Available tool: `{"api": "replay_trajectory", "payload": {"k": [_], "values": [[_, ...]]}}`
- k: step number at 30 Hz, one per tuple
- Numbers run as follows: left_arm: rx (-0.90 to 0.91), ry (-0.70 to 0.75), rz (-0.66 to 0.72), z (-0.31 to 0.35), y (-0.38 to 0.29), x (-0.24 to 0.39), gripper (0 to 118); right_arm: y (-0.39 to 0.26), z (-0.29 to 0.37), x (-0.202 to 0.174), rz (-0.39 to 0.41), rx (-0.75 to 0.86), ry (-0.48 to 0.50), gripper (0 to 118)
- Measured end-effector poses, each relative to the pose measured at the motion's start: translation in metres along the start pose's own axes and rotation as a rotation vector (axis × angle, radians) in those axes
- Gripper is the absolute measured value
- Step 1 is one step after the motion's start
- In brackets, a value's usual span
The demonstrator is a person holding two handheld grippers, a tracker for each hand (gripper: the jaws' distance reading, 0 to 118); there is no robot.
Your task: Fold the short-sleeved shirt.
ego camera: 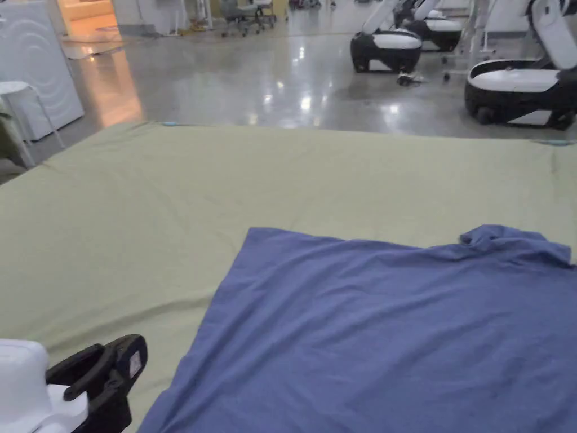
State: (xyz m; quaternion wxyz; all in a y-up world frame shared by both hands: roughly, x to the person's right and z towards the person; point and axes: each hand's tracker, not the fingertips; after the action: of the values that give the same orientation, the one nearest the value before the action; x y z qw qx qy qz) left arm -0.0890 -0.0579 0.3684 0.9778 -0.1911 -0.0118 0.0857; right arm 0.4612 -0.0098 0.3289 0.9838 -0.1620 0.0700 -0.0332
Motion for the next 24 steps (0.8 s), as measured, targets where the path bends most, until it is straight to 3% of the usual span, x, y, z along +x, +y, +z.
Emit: {"api": "replay_trajectory", "payload": {"k": [1,4,9,11,15,19,21,24], "values": [[-0.007,-0.002,0.017,-0.001,-0.007,-0.007,7,-0.002,-0.001,0.001,-0.010,-0.012,0.007,0],[-0.153,0.002,0.058,-0.008,-0.028,-0.029,53,-0.007,-0.004,0.004,-0.042,-0.042,0.014,0],[-0.329,-0.018,0.086,-0.032,-0.062,-0.042,55,-0.015,-0.007,0.008,-0.081,-0.076,0.018,0],[-0.319,-0.019,0.079,-0.040,-0.065,-0.040,56,-0.016,-0.007,0.009,-0.077,-0.089,0.010,0],[-0.401,-0.025,0.111,-0.062,-0.070,-0.038,53,-0.016,-0.005,0.014,-0.079,-0.100,-0.014,0],[-0.475,0.036,0.040,-0.073,-0.066,-0.036,38,-0.018,-0.002,0.019,-0.098,-0.106,-0.048,0],[-0.502,0.035,0.004,-0.075,-0.062,-0.033,9,-0.019,-0.002,0.019,-0.106,-0.113,-0.062,0],[-0.522,-0.001,0.028,-0.081,-0.067,-0.024,8,-0.021,-0.001,0.024,-0.113,-0.128,-0.089,0]]}}
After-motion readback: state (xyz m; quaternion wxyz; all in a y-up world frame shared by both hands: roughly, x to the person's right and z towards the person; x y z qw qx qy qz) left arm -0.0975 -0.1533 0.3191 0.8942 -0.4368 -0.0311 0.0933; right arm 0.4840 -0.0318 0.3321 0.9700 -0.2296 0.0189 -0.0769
